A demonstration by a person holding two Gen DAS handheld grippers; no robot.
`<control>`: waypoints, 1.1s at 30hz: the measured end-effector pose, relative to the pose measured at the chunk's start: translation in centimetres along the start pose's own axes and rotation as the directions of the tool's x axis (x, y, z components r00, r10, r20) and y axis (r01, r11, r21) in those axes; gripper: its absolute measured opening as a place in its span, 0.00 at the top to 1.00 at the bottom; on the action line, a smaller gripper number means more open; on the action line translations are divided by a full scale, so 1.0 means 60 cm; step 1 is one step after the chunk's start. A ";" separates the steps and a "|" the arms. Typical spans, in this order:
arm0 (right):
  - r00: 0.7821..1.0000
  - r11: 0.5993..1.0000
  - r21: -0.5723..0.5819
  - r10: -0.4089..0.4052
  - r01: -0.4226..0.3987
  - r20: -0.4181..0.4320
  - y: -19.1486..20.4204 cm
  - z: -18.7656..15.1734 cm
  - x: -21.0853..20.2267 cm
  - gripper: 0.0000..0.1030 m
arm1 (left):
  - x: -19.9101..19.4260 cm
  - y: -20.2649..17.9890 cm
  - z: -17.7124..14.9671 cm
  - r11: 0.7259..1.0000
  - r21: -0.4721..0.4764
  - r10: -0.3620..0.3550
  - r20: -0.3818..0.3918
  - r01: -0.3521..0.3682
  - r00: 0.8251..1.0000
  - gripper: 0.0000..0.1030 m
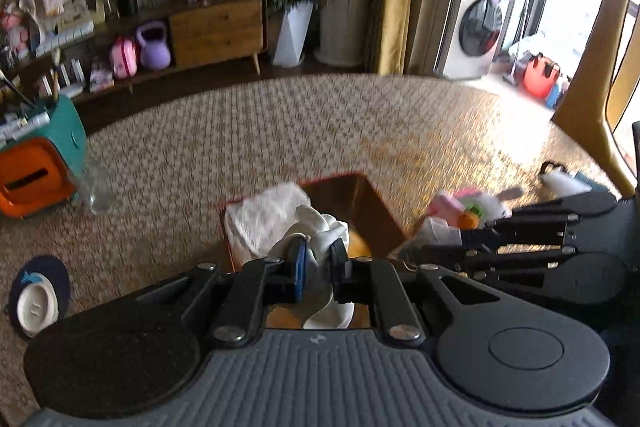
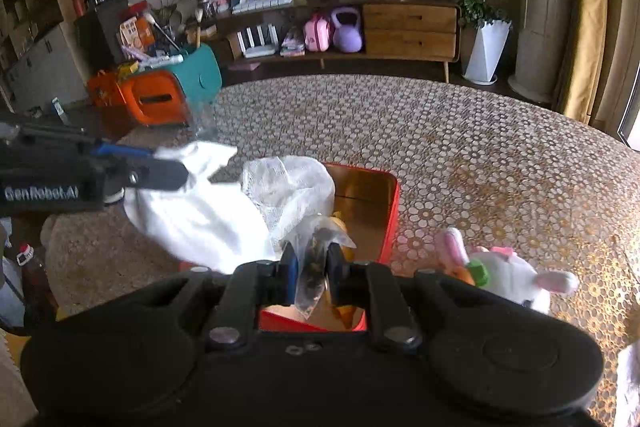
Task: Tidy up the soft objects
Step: 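Carry the white cloth and tea bag over the red box and lower them, then open the right tool to drop the tea bag into the box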
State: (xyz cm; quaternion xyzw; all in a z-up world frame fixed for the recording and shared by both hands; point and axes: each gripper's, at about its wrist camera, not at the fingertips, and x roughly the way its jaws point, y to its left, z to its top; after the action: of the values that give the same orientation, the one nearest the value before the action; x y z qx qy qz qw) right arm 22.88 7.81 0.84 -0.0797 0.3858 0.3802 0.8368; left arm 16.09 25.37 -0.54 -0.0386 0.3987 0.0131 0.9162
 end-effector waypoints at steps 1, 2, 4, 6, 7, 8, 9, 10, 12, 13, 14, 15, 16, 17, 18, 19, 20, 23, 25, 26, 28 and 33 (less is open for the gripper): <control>1.000 1.000 -0.004 0.002 -0.002 -0.007 0.001 -0.001 0.008 0.86 | 0.012 0.001 -0.003 1.000 0.000 0.002 -0.013 -0.002 1.000 0.88; 1.000 1.000 -0.008 -0.001 0.001 -0.015 0.001 -0.002 0.017 0.86 | 0.022 0.003 -0.006 1.000 0.001 0.004 -0.024 -0.004 1.000 0.88; 0.999 1.000 -0.020 -0.006 0.006 -0.034 0.002 -0.006 0.037 0.86 | 0.046 0.007 -0.013 1.000 -0.004 0.007 -0.049 -0.008 0.999 0.88; 0.998 0.999 -0.034 -0.020 0.019 -0.054 0.003 -0.010 0.055 0.86 | 0.067 0.010 -0.017 1.000 -0.014 0.005 -0.069 -0.006 0.998 0.88; 0.998 0.999 -0.039 -0.029 0.027 -0.062 0.003 -0.010 0.064 0.86 | 0.076 0.011 -0.018 1.000 -0.015 0.007 -0.076 -0.008 0.997 0.88; 0.997 0.998 -0.046 -0.035 0.032 -0.070 0.003 -0.012 0.072 0.86 | 0.084 0.012 -0.019 1.000 -0.016 0.008 -0.082 -0.009 0.997 0.88; 0.996 0.998 -0.053 -0.042 0.039 -0.076 0.003 -0.014 0.080 0.86 | 0.093 0.013 -0.021 1.000 -0.020 0.007 -0.088 -0.009 0.996 0.88; 0.996 0.997 -0.057 -0.047 0.043 -0.079 0.002 -0.014 0.086 0.86 | 0.101 0.015 -0.021 1.000 -0.027 0.006 -0.095 -0.009 0.995 0.88; 0.995 0.997 -0.068 -0.052 0.047 -0.087 0.002 -0.017 0.098 0.86 | 0.115 0.016 -0.022 1.000 -0.027 0.005 -0.105 -0.008 0.994 0.88; 0.994 0.996 -0.074 -0.056 0.049 -0.089 0.002 -0.017 0.103 0.86 | 0.122 0.015 -0.024 1.000 -0.020 0.009 -0.106 -0.012 0.994 0.88; 0.994 0.995 -0.081 -0.057 0.050 -0.092 0.002 -0.019 0.107 0.86 | 0.127 0.012 -0.024 1.000 -0.017 0.014 -0.109 -0.015 0.994 0.88; 0.994 0.995 -0.087 -0.057 0.049 -0.094 0.002 -0.020 0.110 0.86 | 0.132 0.012 -0.025 1.000 -0.015 0.016 -0.112 -0.018 0.994 0.88; 0.994 0.995 -0.090 -0.057 0.048 -0.096 0.002 -0.020 0.113 0.86 | 0.138 0.013 -0.027 1.000 -0.015 0.017 -0.115 -0.019 0.993 0.88; 0.994 0.994 -0.093 -0.057 0.048 -0.098 0.002 -0.021 0.116 0.86 | 0.143 0.013 -0.029 1.000 -0.015 0.017 -0.117 -0.019 0.993 0.88; 0.993 0.994 -0.096 -0.057 0.047 -0.101 0.002 -0.023 0.118 0.86 | 0.149 0.014 -0.030 1.000 -0.018 0.018 -0.119 -0.021 0.993 0.88; 0.993 0.994 -0.097 -0.057 0.047 -0.103 0.002 -0.024 0.122 0.86 | 0.153 0.015 -0.031 1.000 -0.020 0.018 -0.121 -0.021 0.992 0.88; 0.993 0.994 -0.099 -0.059 0.048 -0.104 0.002 -0.026 0.125 0.85 | 0.158 0.016 -0.031 1.000 -0.020 0.018 -0.122 -0.020 0.992 0.88; 0.992 0.993 -0.105 -0.060 0.048 -0.108 0.001 -0.031 0.132 0.83 | 0.169 0.015 -0.032 0.999 -0.024 0.018 -0.134 -0.022 0.991 0.88; 0.992 0.993 -0.108 -0.064 0.052 -0.108 0.002 -0.032 0.135 0.82 | 0.175 0.015 -0.034 0.999 -0.025 0.018 -0.136 -0.022 0.991 0.88; 0.992 0.992 -0.112 -0.065 0.053 -0.107 0.002 -0.034 0.136 0.81 | 0.178 0.016 -0.035 0.999 -0.028 0.022 -0.137 -0.026 0.990 0.88; 0.992 0.992 -0.115 -0.067 0.055 -0.105 0.003 -0.036 0.138 0.80 | 0.183 0.017 -0.035 0.999 -0.035 0.020 -0.140 -0.025 0.990 0.88; 0.992 0.992 -0.114 -0.073 0.062 -0.098 0.003 -0.042 0.139 0.78 | 0.194 0.020 -0.042 0.999 -0.048 0.015 -0.145 -0.022 0.989 0.88</control>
State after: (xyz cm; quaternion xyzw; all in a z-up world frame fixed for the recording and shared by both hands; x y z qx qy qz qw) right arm 24.73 11.63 -6.75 -0.1585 0.4035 0.3680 0.8226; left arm 22.11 26.27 -10.82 -0.0585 0.4641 0.0287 0.8834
